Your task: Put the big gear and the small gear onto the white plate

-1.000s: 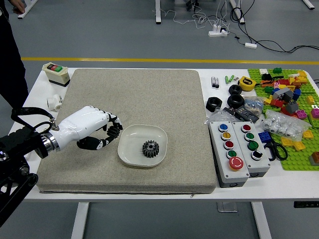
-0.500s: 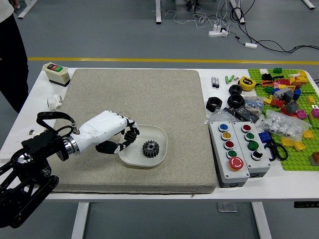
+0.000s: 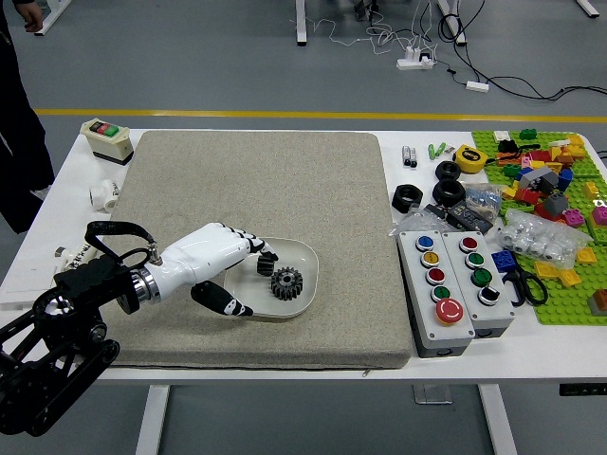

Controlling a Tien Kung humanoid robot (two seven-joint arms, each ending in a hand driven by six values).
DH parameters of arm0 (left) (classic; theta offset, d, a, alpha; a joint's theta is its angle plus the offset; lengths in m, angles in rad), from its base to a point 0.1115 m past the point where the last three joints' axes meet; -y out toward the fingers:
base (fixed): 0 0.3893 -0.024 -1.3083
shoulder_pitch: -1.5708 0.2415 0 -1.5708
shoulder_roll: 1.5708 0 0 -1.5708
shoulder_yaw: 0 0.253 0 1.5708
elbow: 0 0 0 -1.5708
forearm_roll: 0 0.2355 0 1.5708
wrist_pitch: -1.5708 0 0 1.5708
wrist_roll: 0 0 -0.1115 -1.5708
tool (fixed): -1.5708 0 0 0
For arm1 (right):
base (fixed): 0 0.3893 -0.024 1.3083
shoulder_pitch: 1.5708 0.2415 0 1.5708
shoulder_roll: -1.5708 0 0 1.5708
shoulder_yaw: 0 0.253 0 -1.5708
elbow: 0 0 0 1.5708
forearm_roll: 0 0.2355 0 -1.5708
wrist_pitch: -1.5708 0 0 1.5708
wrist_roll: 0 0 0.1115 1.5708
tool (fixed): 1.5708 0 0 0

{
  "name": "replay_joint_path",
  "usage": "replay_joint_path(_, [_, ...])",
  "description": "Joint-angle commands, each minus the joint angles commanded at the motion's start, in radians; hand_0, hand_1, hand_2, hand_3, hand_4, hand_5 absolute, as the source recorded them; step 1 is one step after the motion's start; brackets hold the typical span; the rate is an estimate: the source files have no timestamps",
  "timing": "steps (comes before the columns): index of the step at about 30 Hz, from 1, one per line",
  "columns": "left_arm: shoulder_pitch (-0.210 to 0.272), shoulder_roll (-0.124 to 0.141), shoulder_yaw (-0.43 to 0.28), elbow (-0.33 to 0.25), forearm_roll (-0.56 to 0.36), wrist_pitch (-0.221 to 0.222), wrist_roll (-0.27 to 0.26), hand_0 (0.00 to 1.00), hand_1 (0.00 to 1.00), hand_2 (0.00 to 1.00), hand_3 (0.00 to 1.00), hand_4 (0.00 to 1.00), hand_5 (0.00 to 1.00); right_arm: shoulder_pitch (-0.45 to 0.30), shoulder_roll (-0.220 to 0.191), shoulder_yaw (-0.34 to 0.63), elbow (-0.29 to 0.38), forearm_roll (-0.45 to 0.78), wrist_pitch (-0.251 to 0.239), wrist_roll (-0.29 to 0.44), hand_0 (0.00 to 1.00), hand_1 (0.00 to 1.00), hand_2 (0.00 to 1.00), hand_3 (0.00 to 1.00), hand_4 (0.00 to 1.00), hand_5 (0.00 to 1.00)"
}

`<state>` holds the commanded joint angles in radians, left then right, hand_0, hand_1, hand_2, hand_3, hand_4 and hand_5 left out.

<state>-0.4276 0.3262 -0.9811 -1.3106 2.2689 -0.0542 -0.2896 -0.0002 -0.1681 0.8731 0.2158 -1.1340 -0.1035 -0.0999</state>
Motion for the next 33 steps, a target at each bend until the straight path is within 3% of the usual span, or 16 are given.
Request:
replay_joint_path(6, [0.006,0.001,-0.038,-0.033,0.000,0.072,-0.005,0.593,0.764,0.894,0.843,0.998,0.414,0.000,0.000,0.001,-0.001,-0.002,0.000,0.000,0.711,0.745,0.795,0.663,0.852,0.679])
replay_joint_path(10, [0.019,-0.008,-0.076,-0.042,0.000,0.161,0.002,0.593,0.764,0.894,0.843,0.998,0.414,-0.001,0.000,0.001,-0.001,-0.003,0.000,0.000,0.711,0.745,0.795,0.663,0.852,0.679])
replay_joint_path(13, [0.038,-0.034,-0.119,-0.026,0.000,0.231,0.007,0.600,0.766,0.896,0.848,0.998,0.436,-0.002,-0.001,0.000,-0.001,-0.003,0.000,0.000,0.712,0.745,0.794,0.662,0.852,0.679])
replay_joint_path(15, [0.049,-0.048,-0.139,-0.016,-0.009,0.252,0.013,0.600,0.766,0.896,0.848,0.998,0.436,-0.003,0.000,-0.001,-0.001,-0.002,0.000,0.000,0.712,0.745,0.794,0.662,0.852,0.679])
replay_joint_path(16, [0.058,-0.057,-0.152,-0.012,-0.044,0.253,0.019,0.600,0.766,0.896,0.848,0.998,0.436,-0.003,0.000,-0.002,-0.001,-0.001,0.000,0.000,0.712,0.745,0.794,0.662,0.852,0.679])
replay_joint_path(17, [0.066,-0.066,-0.163,-0.012,-0.069,0.246,0.029,0.599,0.758,0.882,0.829,0.980,0.554,-0.004,0.000,-0.002,-0.001,-0.001,-0.001,-0.001,0.713,0.745,0.795,0.663,0.852,0.679])
replay_joint_path(22, [0.111,-0.107,-0.215,-0.031,-0.283,0.207,0.084,0.599,0.758,0.882,0.829,0.980,0.554,-0.007,0.001,-0.007,-0.001,0.000,-0.001,-0.001,0.713,0.745,0.795,0.663,0.852,0.679])
replay_joint_path(23, [0.117,-0.112,-0.220,-0.035,-0.322,0.202,0.092,0.659,0.779,0.888,0.829,0.949,0.645,-0.007,0.001,-0.008,-0.001,0.001,-0.001,-0.001,0.713,0.745,0.795,0.663,0.852,0.678])
replay_joint_path(28, [0.165,-0.150,-0.287,-0.063,-0.537,0.193,0.138,0.659,0.779,0.888,0.829,0.949,0.645,-0.010,0.002,-0.012,-0.001,0.000,-0.001,-0.001,0.713,0.745,0.795,0.663,0.852,0.678])
replay_joint_path(29, [0.169,-0.153,-0.296,-0.063,-0.576,0.190,0.141,0.724,0.802,0.891,0.831,0.918,0.793,-0.011,0.002,-0.013,-0.001,0.000,-0.001,-0.002,0.713,0.745,0.795,0.663,0.852,0.678])
replay_joint_path(33, [0.197,-0.163,-0.358,-0.061,-0.751,0.177,0.155,0.724,0.802,0.891,0.831,0.918,0.793,-0.014,0.001,-0.016,-0.001,-0.001,-0.001,-0.002,0.713,0.745,0.795,0.663,0.852,0.678])
